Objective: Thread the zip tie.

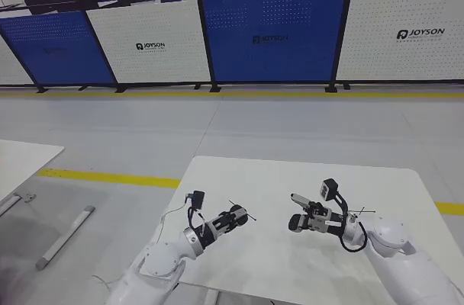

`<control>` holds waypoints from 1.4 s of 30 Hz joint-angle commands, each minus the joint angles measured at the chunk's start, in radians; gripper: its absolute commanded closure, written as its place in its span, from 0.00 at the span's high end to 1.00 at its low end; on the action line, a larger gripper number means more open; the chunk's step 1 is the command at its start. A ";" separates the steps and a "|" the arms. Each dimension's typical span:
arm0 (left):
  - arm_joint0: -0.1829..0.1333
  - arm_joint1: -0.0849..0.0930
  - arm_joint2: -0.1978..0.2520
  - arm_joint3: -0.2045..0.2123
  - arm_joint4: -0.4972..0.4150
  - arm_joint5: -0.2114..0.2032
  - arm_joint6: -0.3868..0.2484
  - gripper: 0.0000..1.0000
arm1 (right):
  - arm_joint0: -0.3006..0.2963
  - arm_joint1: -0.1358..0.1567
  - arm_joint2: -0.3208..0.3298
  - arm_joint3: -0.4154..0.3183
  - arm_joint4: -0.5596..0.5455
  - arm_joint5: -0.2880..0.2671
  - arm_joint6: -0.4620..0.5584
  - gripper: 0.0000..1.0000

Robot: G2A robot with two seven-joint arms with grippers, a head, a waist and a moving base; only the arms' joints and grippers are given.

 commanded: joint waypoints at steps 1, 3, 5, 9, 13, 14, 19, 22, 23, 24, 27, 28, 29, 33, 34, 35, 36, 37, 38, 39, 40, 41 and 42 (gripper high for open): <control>0.017 0.001 -0.028 -0.051 -0.069 -0.006 0.001 0.00 | 0.000 0.000 0.000 0.000 0.000 0.000 0.000 1.00; 0.043 0.005 -0.060 -0.108 -0.113 -0.004 -0.012 0.00 | 0.000 0.000 0.000 0.000 0.000 0.000 0.000 1.00; 0.070 0.007 -0.087 -0.159 -0.150 -0.011 -0.014 0.00 | 0.000 0.000 0.000 0.000 0.000 0.000 0.000 1.00; 0.124 0.008 -0.122 -0.223 -0.209 -0.050 -0.010 0.00 | 0.000 0.000 0.000 0.000 0.000 0.000 0.000 1.00; 0.124 0.008 -0.122 -0.223 -0.209 -0.050 -0.010 0.00 | 0.000 0.000 0.000 0.000 0.000 0.000 0.000 1.00; 0.124 0.008 -0.122 -0.223 -0.209 -0.050 -0.010 0.00 | 0.000 0.000 0.000 0.000 0.000 0.000 0.000 1.00; 0.124 0.008 -0.122 -0.223 -0.209 -0.050 -0.010 0.00 | 0.000 0.000 0.000 0.000 0.000 0.000 0.000 1.00; 0.124 0.008 -0.122 -0.223 -0.209 -0.050 -0.010 0.00 | 0.000 0.000 0.000 0.000 0.000 0.000 0.000 1.00; 0.124 0.008 -0.122 -0.223 -0.209 -0.050 -0.010 0.00 | 0.000 0.000 0.000 0.000 0.000 0.000 0.000 1.00; 0.124 0.008 -0.122 -0.223 -0.209 -0.050 -0.010 0.00 | 0.000 0.000 0.000 0.000 0.000 0.000 0.000 1.00; 0.124 0.008 -0.122 -0.223 -0.209 -0.050 -0.010 0.00 | 0.000 0.000 0.000 0.000 0.000 0.000 0.000 1.00; 0.124 0.008 -0.122 -0.223 -0.209 -0.050 -0.010 0.00 | 0.000 0.000 0.000 0.000 0.000 0.000 0.000 1.00; 0.121 0.007 -0.120 -0.223 -0.209 -0.050 -0.003 0.00 | 0.000 0.000 0.000 0.000 0.000 0.000 0.000 1.00; 0.119 0.004 -0.113 -0.238 -0.256 -0.099 0.023 0.00 | 0.000 0.000 0.000 0.000 0.000 0.000 0.000 1.00; 0.122 0.002 -0.116 -0.244 -0.282 -0.118 0.032 0.00 | 0.000 0.000 0.000 0.000 0.000 0.000 0.000 1.00; 0.126 0.001 -0.118 -0.249 -0.304 -0.130 0.038 0.00 | 0.000 0.000 0.000 0.000 0.000 0.000 0.000 1.00; 0.129 0.001 -0.121 -0.254 -0.321 -0.143 0.043 0.00 | 0.000 0.000 0.000 0.000 0.000 0.000 0.000 1.00; 0.132 -0.001 -0.124 -0.261 -0.346 -0.163 0.048 0.00 | 0.000 0.000 0.000 0.000 0.000 0.000 0.000 1.00; 0.136 -0.001 -0.125 -0.265 -0.367 -0.178 0.044 0.00 | 0.000 0.000 0.000 0.000 0.000 0.000 0.000 1.00; 0.140 -0.001 -0.122 -0.268 -0.393 -0.184 0.023 0.00 | 0.000 0.000 0.000 0.000 0.000 0.000 0.000 1.00; 0.141 -0.001 -0.123 -0.264 -0.407 -0.181 0.006 0.00 | 0.000 0.000 0.000 0.000 0.000 0.000 0.000 1.00; 0.141 -0.001 -0.123 -0.264 -0.407 -0.181 0.006 0.00 | 0.000 0.000 0.000 0.000 0.000 0.000 0.000 1.00; 0.141 -0.001 -0.123 -0.264 -0.407 -0.181 0.006 0.00 | 0.000 0.000 0.000 0.000 0.000 0.000 0.000 1.00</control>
